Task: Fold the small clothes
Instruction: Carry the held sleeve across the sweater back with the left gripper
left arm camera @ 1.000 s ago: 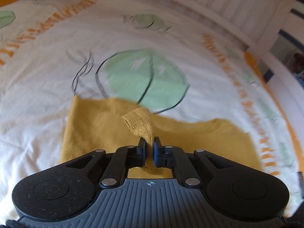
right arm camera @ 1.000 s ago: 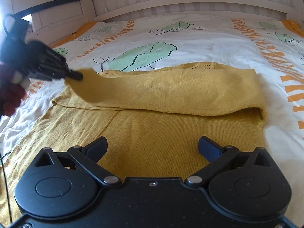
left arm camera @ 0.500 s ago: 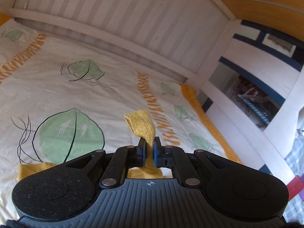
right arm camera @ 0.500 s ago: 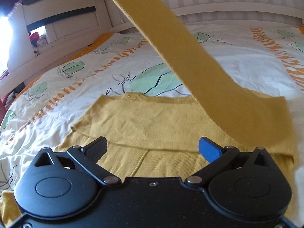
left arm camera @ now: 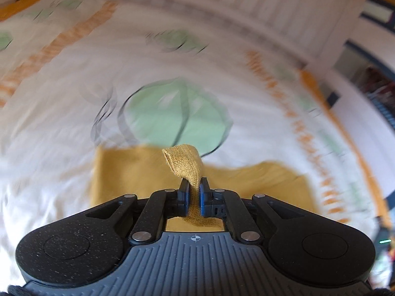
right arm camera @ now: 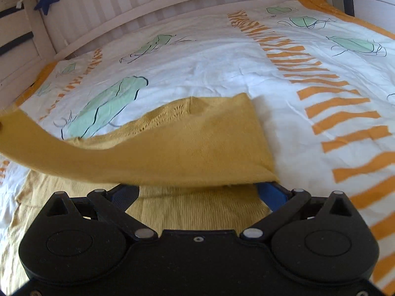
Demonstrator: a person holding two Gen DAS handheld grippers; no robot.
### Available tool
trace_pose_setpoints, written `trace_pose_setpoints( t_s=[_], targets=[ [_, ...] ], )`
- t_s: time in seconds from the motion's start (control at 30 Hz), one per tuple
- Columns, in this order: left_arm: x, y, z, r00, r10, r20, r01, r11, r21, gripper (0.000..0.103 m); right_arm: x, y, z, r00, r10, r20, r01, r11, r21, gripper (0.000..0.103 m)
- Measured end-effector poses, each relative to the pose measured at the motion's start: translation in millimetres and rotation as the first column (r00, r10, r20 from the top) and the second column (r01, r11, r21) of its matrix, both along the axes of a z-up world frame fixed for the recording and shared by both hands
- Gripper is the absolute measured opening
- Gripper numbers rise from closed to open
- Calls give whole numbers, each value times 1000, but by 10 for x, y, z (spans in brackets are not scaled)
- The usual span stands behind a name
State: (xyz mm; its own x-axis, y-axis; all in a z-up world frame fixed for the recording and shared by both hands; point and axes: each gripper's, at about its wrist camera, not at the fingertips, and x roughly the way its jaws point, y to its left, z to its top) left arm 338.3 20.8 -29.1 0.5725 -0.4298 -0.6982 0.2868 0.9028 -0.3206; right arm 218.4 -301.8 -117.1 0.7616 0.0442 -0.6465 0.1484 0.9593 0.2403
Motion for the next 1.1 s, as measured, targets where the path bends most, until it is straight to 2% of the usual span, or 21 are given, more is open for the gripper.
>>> trace_pose_setpoints(
  t_s=[0.1, 0.17, 0.27, 0.37, 0.5, 0.6, 0.7, 0.8, 0.9, 1.0, 1.1],
  targets=[
    [3, 97, -289, 999, 26, -20, -25, 998, 65, 7, -74, 65, 39, 999, 22, -33, -23, 999, -31, 102],
    [-24, 169, -404, 999, 35, -23, -33, 996, 81, 7, -129, 61, 52, 998, 28, -57, -29, 999, -33, 103],
    [-69, 283, -491, 998, 43, -39, -41, 998, 42, 7, -207, 31, 141, 999, 22, -42, -23, 1000, -11, 103],
    [-135, 305, -399, 999, 40, -5, -40, 999, 0, 7, -218, 38, 271, 999, 32, 11, -33, 999, 7, 103],
    [-124, 129, 32, 999, -21, 42, 26, 994, -102, 7, -224, 170, 321, 994, 109, 26, -110, 994, 29, 103],
    [-24, -178, 502, 992, -96, 84, 111, 977, -184, 7, -266, 325, 289, 985, 170, 38, -170, 985, 13, 103],
    [43, -560, 969, 976, -172, 130, 197, 957, -211, 7, -262, 431, 264, 974, 217, 67, -218, 976, 20, 103],
    [29, -962, 1381, 953, -244, 177, 281, 933, -225, 7, -195, 518, 249, 958, 263, 111, -269, 963, 36, 103],
    [-84, -1353, 1707, 922, -305, 239, 352, 917, -186, 7, -68, 603, 255, 942, 293, 162, -305, 951, 55, 103],
    [-236, -1636, 1905, 891, -351, 289, 405, 901, -152, 7, 113, 678, 263, 932, 296, 212, -313, 948, 54, 103],
    [-343, -1790, 2001, 870, -379, 316, 437, 889, -137, 7, 303, 726, 247, 930, 272, 247, -296, 953, 66, 103]
  ],
)
